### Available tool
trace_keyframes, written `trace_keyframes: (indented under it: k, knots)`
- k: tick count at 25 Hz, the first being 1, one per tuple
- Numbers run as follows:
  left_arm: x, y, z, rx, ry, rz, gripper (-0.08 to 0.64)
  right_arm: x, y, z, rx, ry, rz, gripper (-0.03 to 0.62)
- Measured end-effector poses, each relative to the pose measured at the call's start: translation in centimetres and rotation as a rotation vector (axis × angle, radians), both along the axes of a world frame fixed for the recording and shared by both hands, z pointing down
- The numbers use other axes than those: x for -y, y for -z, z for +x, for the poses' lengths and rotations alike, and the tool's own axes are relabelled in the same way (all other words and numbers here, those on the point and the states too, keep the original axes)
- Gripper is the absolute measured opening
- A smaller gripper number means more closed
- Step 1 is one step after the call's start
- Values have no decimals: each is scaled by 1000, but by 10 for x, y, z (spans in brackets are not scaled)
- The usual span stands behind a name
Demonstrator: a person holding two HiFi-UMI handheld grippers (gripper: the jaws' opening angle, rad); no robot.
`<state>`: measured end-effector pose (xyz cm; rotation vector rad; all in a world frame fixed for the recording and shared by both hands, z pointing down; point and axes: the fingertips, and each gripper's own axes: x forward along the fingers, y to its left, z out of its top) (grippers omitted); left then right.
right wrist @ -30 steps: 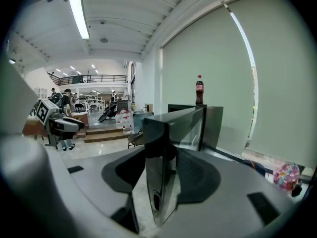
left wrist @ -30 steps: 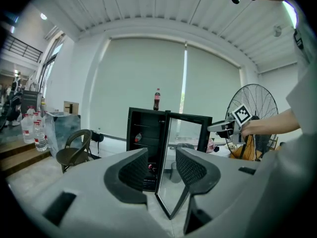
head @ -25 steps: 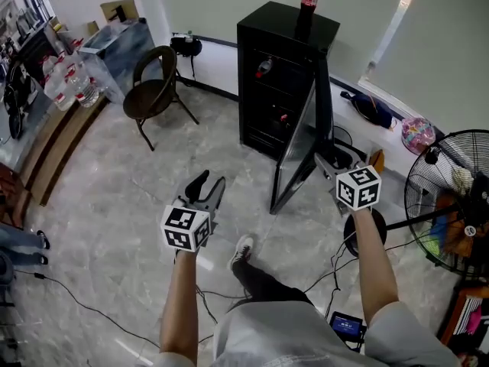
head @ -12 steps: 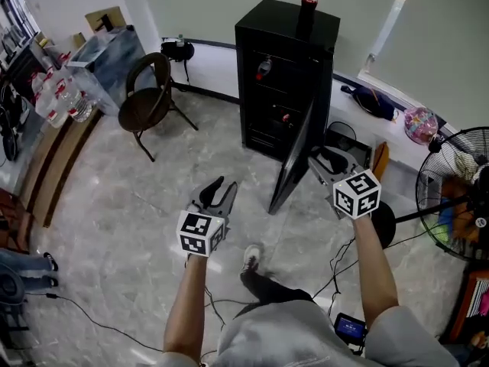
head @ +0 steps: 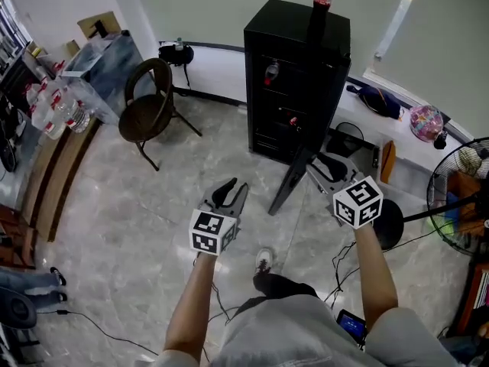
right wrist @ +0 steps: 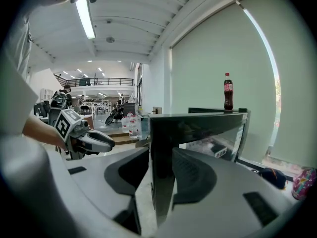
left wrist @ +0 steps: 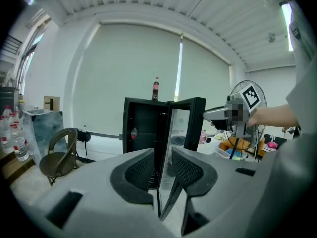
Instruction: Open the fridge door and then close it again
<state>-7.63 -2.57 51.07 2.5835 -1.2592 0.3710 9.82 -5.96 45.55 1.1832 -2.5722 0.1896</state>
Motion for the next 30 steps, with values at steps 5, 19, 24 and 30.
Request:
trace_keyframes:
  k: [5, 19, 24, 30]
  knots:
    - [21, -8, 4, 3, -75, -25, 112, 19, -1, -33, 2, 7, -7, 143]
    - [96, -53, 37, -37, -361, -145, 115, 90, 1, -101, -53, -34, -10, 147]
    - [141, -72, 35, -41, -423, -184, 115, 120, 4, -117, -109, -122, -9, 147]
    - [177, -85, 27, -19, -469, -192, 115, 155, 8, -133, -83, -199, -22, 147]
